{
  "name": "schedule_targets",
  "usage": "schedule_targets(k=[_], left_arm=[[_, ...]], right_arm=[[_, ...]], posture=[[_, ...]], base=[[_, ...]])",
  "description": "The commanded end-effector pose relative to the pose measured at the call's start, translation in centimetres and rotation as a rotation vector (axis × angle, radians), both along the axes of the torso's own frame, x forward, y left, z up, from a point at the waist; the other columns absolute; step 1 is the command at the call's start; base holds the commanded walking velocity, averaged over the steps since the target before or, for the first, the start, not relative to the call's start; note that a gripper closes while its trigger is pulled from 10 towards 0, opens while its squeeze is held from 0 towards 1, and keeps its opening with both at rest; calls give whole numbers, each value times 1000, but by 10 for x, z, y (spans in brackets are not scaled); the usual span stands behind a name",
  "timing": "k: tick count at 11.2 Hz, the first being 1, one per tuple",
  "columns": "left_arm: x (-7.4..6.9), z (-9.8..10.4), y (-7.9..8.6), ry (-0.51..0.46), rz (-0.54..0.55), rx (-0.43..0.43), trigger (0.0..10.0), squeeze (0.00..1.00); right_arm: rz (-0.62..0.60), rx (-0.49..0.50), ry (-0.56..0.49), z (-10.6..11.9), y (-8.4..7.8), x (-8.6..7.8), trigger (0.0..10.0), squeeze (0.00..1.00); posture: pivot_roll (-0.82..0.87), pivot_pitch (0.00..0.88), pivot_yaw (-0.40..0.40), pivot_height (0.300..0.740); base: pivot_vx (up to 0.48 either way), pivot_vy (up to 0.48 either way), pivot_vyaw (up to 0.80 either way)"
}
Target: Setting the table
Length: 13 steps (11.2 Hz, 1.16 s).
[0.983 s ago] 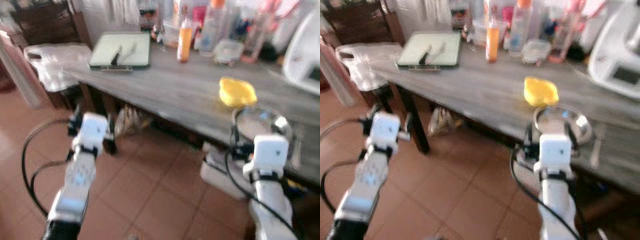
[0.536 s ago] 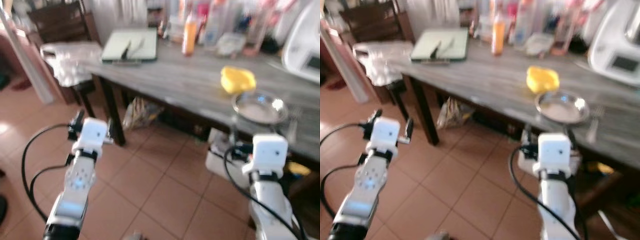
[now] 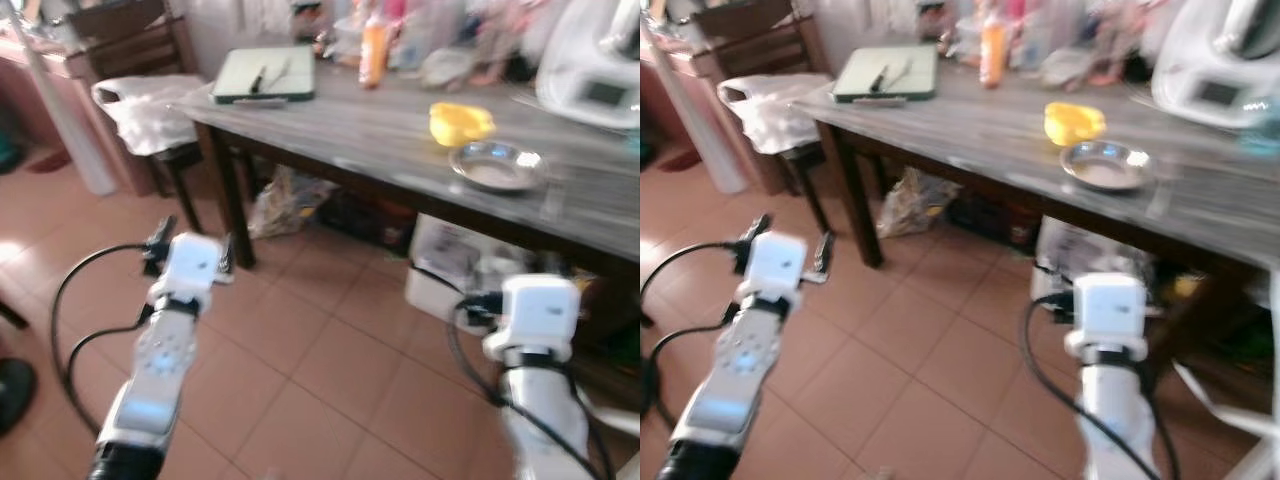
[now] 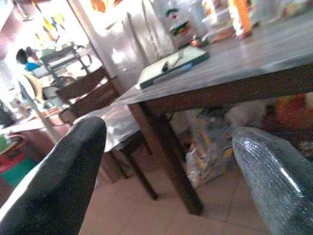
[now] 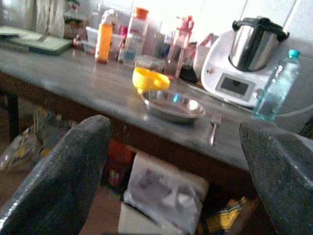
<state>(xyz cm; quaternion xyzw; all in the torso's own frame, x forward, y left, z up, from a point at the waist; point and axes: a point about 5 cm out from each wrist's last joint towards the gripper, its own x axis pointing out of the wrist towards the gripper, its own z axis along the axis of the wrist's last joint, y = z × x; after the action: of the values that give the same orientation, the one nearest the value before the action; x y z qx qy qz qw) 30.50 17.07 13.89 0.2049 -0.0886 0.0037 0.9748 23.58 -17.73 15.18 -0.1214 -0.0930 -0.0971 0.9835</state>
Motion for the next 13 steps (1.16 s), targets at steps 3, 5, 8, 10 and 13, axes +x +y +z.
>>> schedule_targets(k=[3, 5, 8, 10, 13], left_arm=[[3, 0, 1, -1, -20, -1, 10000, 0], [5, 5, -9, -4, -114, -39, 10000, 0], [9, 16, -19, -11, -180, -102, 10000, 0], [11, 19, -23, -26, -190, -115, 10000, 0], [14, 19, -30, 20, -253, -237, 10000, 0]], right_arm=[[3, 6, -22, 5, 2, -1, 10000, 0], [-1, -2, -32, 9, 1, -1, 10000, 0], [-6, -16, -39, 11, 1, -3, 10000, 0], [-12, -20, -39, 12, -1, -6, 10000, 0], [-44, -28, -14, 10, -7, -14, 10000, 0]], posture=[[133, 55, 32, 740], [125, 55, 33, 740], [116, 58, 34, 740], [107, 56, 36, 740], [88, 58, 23, 740]], base=[[-301, 0, 0], [0, 0, 0], [0, 0, 0], [0, 0, 0], [0, 0, -267]])
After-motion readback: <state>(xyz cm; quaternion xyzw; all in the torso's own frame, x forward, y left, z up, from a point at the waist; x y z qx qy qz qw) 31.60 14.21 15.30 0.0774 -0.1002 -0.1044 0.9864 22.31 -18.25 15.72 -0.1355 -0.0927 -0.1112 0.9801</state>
